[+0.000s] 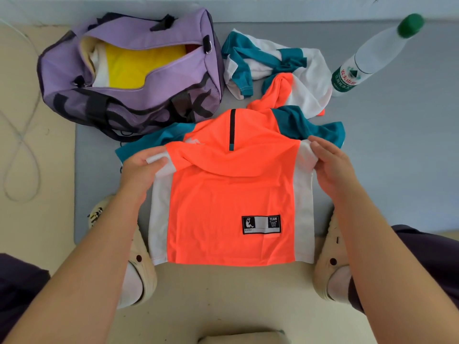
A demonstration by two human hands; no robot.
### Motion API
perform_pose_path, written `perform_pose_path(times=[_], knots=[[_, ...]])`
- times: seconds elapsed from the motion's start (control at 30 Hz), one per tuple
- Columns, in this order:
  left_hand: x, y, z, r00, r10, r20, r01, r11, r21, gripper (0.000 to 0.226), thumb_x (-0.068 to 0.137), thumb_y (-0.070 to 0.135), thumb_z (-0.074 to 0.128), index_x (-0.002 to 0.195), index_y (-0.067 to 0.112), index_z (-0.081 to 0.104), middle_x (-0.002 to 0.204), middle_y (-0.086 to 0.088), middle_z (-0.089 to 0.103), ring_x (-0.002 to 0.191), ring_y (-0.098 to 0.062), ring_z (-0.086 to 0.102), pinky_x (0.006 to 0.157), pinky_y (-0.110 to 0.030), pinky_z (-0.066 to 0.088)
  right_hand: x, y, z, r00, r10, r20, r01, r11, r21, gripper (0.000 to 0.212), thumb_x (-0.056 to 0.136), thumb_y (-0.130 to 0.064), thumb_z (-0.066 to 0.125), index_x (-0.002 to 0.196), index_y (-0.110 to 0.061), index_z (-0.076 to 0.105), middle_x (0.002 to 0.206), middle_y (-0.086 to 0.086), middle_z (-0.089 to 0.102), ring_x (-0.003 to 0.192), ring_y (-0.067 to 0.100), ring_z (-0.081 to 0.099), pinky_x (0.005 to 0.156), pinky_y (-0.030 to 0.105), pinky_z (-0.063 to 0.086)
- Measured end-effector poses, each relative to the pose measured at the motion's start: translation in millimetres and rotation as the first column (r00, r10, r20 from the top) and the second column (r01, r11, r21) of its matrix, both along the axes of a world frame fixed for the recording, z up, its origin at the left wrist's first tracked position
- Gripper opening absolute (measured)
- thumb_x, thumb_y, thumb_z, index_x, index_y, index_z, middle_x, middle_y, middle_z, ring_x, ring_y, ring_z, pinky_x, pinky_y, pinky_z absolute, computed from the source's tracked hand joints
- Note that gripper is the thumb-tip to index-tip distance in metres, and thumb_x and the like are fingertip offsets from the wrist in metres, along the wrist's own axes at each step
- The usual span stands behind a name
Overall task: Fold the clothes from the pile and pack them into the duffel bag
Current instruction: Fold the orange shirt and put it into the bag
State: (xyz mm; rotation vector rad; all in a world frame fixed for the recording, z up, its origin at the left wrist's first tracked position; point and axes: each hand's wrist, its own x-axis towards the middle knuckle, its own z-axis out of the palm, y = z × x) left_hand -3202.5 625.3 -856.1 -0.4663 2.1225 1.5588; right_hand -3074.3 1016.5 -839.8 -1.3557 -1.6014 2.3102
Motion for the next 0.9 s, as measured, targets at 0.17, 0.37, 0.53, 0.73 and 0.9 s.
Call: perform_pose_path(times=[0.17, 0.37, 0.53, 0.73, 0.9], knots=[[-25.0, -14.3, 30.3, 0.99, -0.053, -0.13, 0.03, 0.985, -0.168, 0.028, 0.084, 0.011, 0.07, 0.101, 0.033, 0.072, 0.092, 0.013, 0.068, 0.071, 0.012, 0.062, 0.062, -0.007, 0.048, -11.3, 21.7, 33.8, 0.989, 0.13, 0.077, -0.147, 0.947, 0.284, 0.025, 0.085, -0.004, 0.069, 0.109, -0.009, 0.071, 0.096, 0.006, 0.069, 0.084, 0.01, 0.066, 0.084, 0.022, 0.052], [-46.2, -27.3, 63.3, 0.952, -0.204, -0.226, 0.099, 0.909, -0.406, 0.009, 0.081, 0.029, 0.075, 0.079, 0.035, 0.068, 0.075, 0.019, 0.063, 0.07, -0.004, 0.058, 0.063, -0.022, 0.043, -20.9, 36.8, 69.7, 0.923, 0.214, 0.321, -0.383, 0.606, 0.697, 0.013, 0.083, -0.013, 0.07, 0.095, -0.014, 0.075, 0.068, 0.0, 0.06, 0.054, -0.002, 0.055, 0.049, 0.005, 0.037], [-38.6, -29.8, 74.4, 0.91, -0.282, -0.304, 0.136, 0.896, -0.422, 0.014, 0.082, 0.024, 0.076, 0.072, 0.024, 0.067, 0.082, 0.015, 0.062, 0.074, 0.007, 0.058, 0.063, -0.014, 0.04, -21.6, 36.1, 83.6, 0.937, 0.239, 0.253, -0.347, 0.599, 0.722, 0.005, 0.088, -0.017, 0.066, 0.091, -0.018, 0.069, 0.094, 0.003, 0.062, 0.084, 0.016, 0.054, 0.071, 0.025, 0.042], [-34.1, -19.0, 87.7, 0.993, -0.017, -0.121, 0.02, 0.999, 0.028, 0.019, 0.083, 0.031, 0.065, 0.067, 0.027, 0.055, 0.072, 0.003, 0.048, 0.074, -0.014, 0.044, 0.065, -0.029, 0.032, -12.8, 32.6, 91.5, 0.971, 0.232, 0.061, -0.233, 0.849, 0.475, 0.011, 0.093, -0.009, 0.058, 0.087, -0.016, 0.063, 0.083, 0.007, 0.057, 0.082, 0.022, 0.049, 0.075, 0.038, 0.04], [-15.2, -26.5, 60.8, 0.992, -0.126, -0.005, 0.117, 0.933, -0.339, 0.007, 0.091, 0.032, 0.061, 0.086, 0.029, 0.056, 0.088, 0.003, 0.061, 0.078, -0.017, 0.057, 0.06, -0.028, 0.04, 11.1, 34.5, 65.7, 0.894, 0.287, 0.345, -0.424, 0.79, 0.442, 0.005, 0.091, -0.01, 0.062, 0.09, -0.011, 0.067, 0.089, 0.01, 0.061, 0.084, 0.023, 0.054, 0.077, 0.037, 0.044]])
